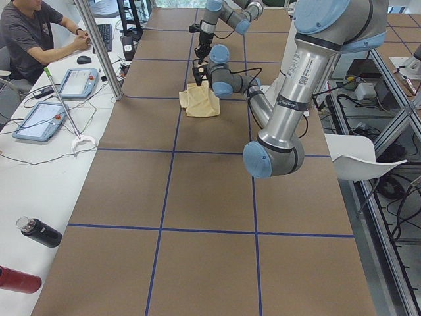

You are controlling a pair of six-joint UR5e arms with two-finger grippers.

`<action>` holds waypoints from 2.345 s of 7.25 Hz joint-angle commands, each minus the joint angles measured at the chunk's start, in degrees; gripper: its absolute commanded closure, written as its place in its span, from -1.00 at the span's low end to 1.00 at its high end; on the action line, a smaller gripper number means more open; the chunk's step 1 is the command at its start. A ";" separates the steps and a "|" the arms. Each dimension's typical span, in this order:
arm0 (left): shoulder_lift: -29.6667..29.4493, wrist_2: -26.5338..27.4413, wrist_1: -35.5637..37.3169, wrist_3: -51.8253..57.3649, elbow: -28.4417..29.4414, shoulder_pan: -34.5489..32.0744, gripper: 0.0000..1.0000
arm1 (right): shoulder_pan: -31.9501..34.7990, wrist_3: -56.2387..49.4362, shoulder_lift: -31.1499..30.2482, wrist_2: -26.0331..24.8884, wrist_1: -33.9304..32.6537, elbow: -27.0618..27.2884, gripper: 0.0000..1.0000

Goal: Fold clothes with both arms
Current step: 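Lift the near edge with both grippers and fold it over toward the far edge, then lay the folded edge down at the far side and open both grippers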

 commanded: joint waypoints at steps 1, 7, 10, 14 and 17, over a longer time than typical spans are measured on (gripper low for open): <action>-1.54 0.03 -5.76 0.35 7.16 -0.44 1.00 | 0.44 -1.16 1.55 -0.14 4.53 -7.03 1.00; -5.40 1.16 -13.15 2.37 18.58 -2.99 1.00 | 0.35 -1.95 4.11 -1.81 11.32 -17.69 1.00; -6.20 2.49 -14.32 2.37 20.63 -2.99 1.00 | 0.26 -2.31 8.14 -1.90 11.32 -22.16 1.00; -6.20 4.67 -14.32 2.28 21.07 -2.90 -0.73 | 0.35 -2.22 7.98 -2.16 14.30 -24.38 -0.98; -6.47 4.86 -13.97 2.37 21.16 -3.77 -0.98 | 1.32 -1.87 8.15 -1.99 15.00 -24.38 -1.00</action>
